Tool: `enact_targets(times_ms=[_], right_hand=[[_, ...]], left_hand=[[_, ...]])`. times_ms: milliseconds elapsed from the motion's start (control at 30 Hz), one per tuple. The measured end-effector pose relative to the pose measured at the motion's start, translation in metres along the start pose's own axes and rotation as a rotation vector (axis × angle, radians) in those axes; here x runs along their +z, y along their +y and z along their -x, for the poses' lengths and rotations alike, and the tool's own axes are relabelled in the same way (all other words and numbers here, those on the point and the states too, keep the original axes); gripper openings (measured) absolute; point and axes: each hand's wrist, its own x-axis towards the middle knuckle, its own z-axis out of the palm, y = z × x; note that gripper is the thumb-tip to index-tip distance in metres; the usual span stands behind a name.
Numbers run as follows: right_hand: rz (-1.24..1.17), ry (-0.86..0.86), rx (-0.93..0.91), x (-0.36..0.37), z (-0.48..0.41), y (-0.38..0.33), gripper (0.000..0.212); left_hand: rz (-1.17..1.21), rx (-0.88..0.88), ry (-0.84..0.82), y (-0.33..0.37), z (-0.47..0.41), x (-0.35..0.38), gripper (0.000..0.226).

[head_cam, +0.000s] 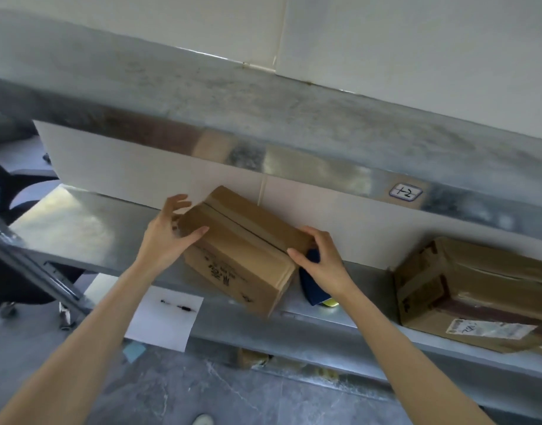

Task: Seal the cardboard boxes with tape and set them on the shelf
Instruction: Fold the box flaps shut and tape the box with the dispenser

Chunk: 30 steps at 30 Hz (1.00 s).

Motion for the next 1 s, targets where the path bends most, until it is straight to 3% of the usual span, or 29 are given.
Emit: enact_targets(times_ms=[133, 233, 467, 633, 1000], right_hand=[[0.091, -0.088, -0.070, -0.011, 0.001, -0.001, 0.057], [0.093, -0.138, -0.115, -0.021, 0.002, 0.007, 0.054], [0.303, -0.102, -0.193, -0.043, 0.007, 0.045, 0.046], [0.562, -0.172, -0.106, -0.042, 0.013, 0.075, 0.050], [0.516, -0.386, 0.065, -0.024, 0.003, 0.082, 0.059]], left_hand=[[-0.300, 0.079, 0.199, 0.013, 0.023, 0.018, 0.050], [-0.506, 0.072, 0.258, 0.029, 0.042, 0.037, 0.050], [-0.787, 0.078, 0.212, 0.065, 0.090, 0.067, 0.068], [-0.861, 0.107, 0.208, 0.078, 0.104, 0.072, 0.067], [-0.878, 0.081, 0.181, 0.082, 0.121, 0.076, 0.057]])
